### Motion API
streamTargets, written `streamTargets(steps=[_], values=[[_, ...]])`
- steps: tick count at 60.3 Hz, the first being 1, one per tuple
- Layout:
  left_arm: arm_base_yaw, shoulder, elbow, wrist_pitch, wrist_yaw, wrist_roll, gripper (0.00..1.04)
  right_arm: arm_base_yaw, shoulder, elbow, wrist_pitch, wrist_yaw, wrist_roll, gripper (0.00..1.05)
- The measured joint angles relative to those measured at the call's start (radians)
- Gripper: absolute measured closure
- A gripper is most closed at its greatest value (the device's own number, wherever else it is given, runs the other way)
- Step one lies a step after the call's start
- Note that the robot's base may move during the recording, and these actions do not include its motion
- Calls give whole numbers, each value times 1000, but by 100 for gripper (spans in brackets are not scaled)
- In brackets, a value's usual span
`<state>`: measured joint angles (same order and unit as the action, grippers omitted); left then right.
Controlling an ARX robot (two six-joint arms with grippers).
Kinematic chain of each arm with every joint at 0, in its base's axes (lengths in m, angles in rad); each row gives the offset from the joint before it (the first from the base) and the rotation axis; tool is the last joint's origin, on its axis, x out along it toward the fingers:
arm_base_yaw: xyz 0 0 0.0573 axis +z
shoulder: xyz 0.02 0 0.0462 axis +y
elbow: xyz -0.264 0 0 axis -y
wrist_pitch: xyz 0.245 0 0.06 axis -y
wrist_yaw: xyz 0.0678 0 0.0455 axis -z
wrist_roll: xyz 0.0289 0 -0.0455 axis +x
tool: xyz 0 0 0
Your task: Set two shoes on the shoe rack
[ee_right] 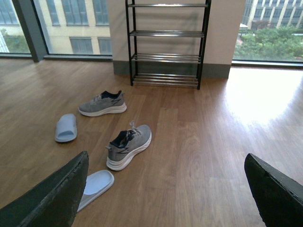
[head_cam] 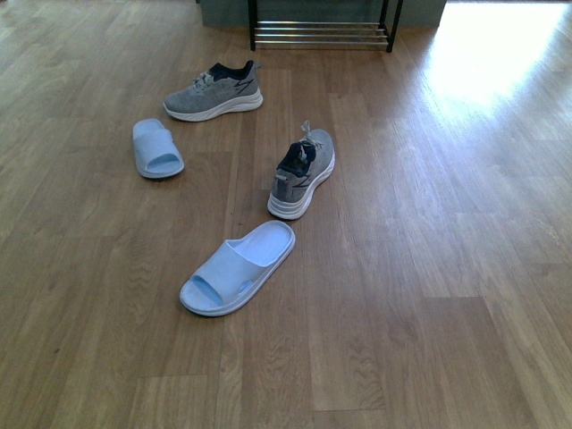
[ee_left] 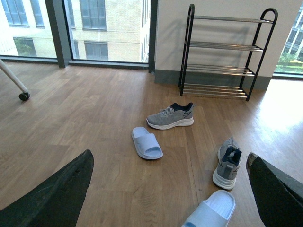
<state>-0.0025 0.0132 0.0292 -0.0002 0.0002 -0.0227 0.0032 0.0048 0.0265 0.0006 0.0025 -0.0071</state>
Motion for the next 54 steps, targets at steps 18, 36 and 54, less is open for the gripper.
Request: streamTargets(steps=[18,36,54], values=[[0,0,0,0,0,0,9,0,0,0,0,0,0,9],[0,0,0,0,0,0,9,0,0,0,0,0,0,9],[0,0,0,0,0,0,9,0,0,0,0,0,0,9]])
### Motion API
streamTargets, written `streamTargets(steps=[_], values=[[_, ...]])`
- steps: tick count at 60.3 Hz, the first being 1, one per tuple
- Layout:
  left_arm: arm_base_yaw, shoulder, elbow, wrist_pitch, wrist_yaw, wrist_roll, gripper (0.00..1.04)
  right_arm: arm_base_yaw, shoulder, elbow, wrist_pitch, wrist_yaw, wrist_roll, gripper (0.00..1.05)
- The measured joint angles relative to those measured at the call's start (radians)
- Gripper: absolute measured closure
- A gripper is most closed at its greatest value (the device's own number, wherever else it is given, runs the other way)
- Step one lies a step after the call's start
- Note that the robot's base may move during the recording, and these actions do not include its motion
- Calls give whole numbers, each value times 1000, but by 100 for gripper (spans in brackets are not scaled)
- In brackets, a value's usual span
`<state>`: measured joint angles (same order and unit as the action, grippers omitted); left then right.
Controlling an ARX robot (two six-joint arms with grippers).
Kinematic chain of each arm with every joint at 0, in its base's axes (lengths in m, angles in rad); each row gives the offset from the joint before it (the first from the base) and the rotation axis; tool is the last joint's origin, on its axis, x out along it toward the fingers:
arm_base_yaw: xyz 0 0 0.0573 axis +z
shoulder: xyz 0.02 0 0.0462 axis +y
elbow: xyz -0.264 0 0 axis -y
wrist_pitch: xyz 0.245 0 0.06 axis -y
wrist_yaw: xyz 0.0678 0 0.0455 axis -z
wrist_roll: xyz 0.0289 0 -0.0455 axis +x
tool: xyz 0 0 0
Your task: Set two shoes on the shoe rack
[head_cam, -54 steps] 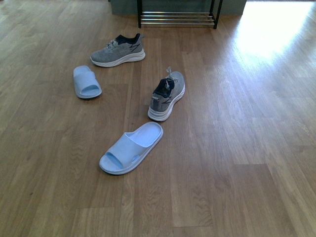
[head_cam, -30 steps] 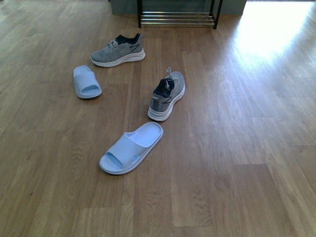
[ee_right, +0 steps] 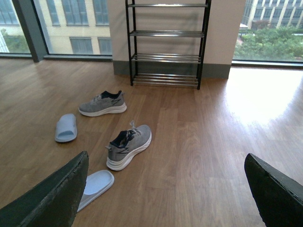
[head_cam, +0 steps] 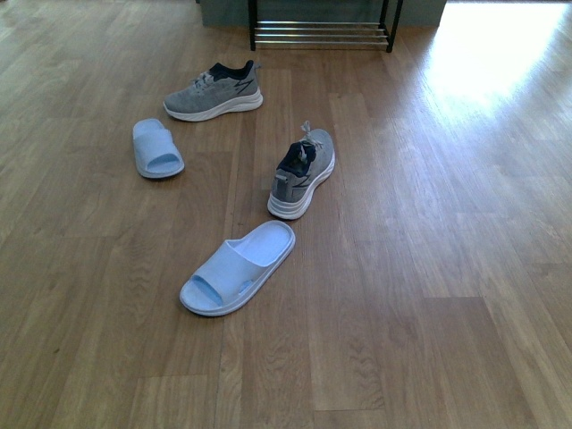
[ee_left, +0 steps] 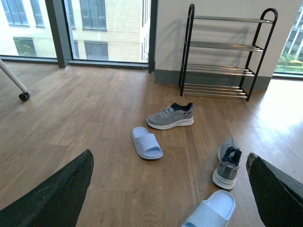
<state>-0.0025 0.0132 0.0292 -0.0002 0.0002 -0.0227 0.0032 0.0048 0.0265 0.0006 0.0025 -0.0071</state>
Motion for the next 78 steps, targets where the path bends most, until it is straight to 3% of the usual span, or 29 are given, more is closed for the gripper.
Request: streamTargets(steps=[78], values=[[0,0,0,0,0,0,9,0,0,0,0,0,0,9]])
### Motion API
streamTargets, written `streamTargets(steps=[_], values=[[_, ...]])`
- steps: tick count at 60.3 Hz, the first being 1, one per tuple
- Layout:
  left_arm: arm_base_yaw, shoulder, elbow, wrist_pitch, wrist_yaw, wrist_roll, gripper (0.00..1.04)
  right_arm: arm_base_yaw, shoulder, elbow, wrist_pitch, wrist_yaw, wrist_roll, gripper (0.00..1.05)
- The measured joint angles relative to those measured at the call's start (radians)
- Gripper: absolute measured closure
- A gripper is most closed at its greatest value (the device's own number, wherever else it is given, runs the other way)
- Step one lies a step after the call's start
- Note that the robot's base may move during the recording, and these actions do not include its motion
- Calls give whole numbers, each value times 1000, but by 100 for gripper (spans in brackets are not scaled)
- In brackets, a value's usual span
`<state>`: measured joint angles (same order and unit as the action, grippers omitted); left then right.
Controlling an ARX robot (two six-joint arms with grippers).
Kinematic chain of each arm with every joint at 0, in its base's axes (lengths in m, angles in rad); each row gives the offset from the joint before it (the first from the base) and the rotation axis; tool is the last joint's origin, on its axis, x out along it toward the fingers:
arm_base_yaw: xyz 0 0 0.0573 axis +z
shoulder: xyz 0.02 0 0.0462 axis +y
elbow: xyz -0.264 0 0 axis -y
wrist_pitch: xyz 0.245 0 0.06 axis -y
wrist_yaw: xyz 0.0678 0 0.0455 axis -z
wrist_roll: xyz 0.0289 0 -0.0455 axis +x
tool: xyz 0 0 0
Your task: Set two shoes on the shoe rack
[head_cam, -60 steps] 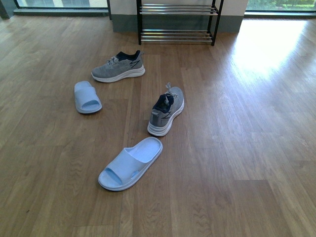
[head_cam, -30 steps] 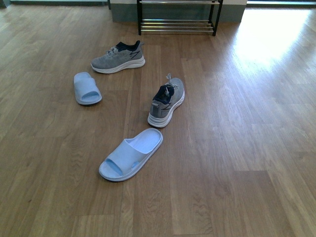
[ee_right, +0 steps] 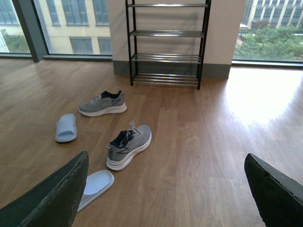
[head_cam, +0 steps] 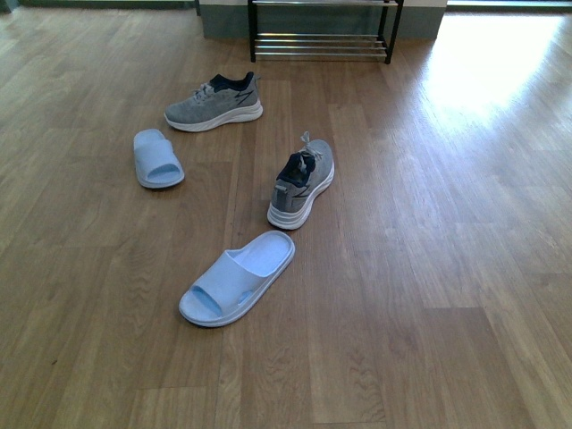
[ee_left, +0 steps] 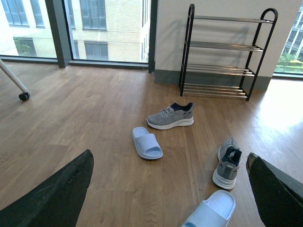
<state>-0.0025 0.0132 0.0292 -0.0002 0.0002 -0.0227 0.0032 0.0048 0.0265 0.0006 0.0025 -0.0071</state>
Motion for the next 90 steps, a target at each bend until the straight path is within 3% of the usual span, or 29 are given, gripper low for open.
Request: streamTargets(steps=[90], values=[[0,0,0,0,0,0,9,0,0,0,0,0,0,9]])
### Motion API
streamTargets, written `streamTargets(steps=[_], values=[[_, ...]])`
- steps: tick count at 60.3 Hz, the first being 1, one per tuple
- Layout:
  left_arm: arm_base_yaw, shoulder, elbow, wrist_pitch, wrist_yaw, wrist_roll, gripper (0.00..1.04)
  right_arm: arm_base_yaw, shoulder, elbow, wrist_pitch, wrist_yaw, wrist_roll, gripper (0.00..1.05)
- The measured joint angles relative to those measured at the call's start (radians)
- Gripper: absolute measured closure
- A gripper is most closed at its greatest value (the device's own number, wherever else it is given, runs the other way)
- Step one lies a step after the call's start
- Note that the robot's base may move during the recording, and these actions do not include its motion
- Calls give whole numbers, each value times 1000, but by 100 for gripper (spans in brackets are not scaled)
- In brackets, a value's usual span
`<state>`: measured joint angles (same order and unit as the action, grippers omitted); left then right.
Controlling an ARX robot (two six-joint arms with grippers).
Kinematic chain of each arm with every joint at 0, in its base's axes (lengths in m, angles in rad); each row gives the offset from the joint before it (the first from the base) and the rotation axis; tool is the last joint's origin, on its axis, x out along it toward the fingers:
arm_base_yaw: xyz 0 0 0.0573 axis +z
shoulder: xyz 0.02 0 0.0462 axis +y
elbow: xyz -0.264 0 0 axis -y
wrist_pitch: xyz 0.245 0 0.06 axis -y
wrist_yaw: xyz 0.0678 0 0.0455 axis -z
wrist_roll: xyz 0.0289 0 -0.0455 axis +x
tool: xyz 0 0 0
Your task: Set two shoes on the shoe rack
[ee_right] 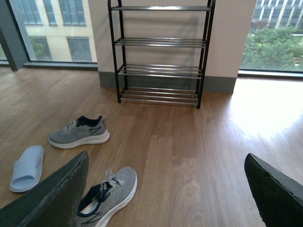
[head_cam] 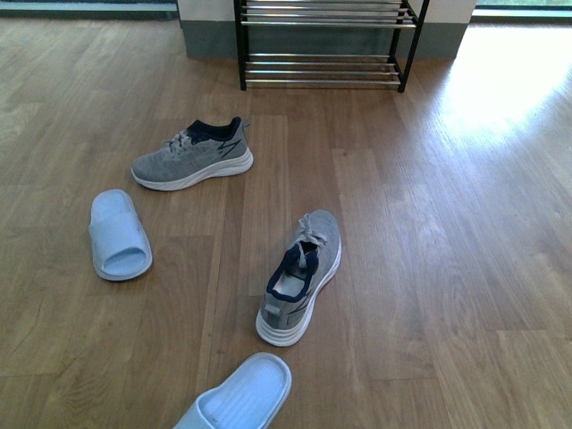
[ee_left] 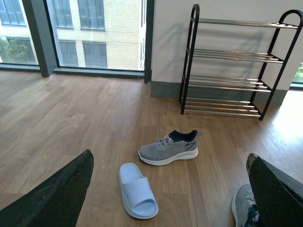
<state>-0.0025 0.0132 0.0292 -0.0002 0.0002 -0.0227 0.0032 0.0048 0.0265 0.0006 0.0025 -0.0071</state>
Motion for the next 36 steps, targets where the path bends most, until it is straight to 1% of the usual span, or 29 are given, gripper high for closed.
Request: streamTargets(steps=[36], values=[[0,0,0,0,-2,0,9,0,0,0,0,-2,0,9]])
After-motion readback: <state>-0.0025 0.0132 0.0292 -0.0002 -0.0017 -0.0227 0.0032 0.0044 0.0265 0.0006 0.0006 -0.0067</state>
